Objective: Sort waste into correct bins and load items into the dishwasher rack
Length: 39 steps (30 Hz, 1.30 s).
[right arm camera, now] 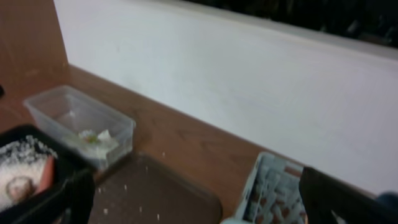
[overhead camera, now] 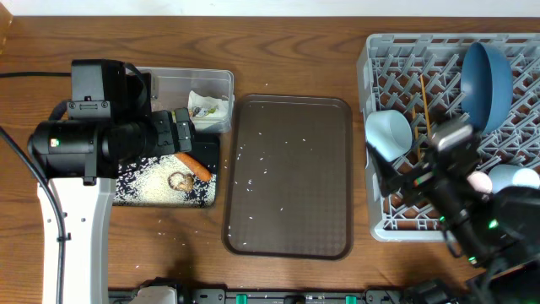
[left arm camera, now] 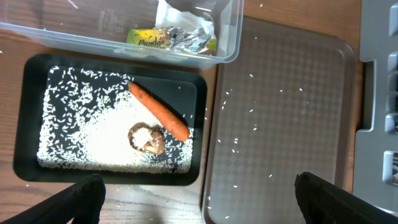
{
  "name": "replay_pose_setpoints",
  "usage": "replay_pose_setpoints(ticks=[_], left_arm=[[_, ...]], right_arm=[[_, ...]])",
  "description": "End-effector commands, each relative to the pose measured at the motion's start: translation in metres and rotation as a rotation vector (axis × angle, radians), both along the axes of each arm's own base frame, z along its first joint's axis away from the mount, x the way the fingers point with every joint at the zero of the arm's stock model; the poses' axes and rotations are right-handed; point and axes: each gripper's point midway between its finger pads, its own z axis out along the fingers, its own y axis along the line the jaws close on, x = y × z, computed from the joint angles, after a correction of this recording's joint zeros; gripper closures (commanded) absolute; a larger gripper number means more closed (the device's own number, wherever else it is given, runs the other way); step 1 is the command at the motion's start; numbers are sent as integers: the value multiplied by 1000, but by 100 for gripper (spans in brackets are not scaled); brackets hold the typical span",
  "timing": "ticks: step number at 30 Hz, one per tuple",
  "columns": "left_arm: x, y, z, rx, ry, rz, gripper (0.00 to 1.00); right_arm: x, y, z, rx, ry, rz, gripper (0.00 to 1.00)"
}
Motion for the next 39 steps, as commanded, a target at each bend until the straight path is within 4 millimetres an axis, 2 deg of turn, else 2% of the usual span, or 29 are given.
replay_pose_setpoints(ticks=[1,9,12,24,31,34,39], left_arm=[[1,3,2,7,-4,14,2],[1,3,2,7,-4,14,2],[1,3,2,7,-4,14,2],[1,3,2,7,-4,14,2],[1,3,2,7,-4,14,2],[1,3,2,7,-4,14,2],[1,3,2,7,-4,14,2]], right_arm=[[-7,-11,-33,1,-24,-32,1],[-23,-16,-99,136,-64,-39,1],[-26,-17,-116,156,-106,-37,1],[-20,-15,-162,229,-203,-30,1],[-20,-15,-163,230,-198,-31,1],[-19,-15,-171,219,-170,-33,1],[-18,-14,-203,172,-47,-43,1]])
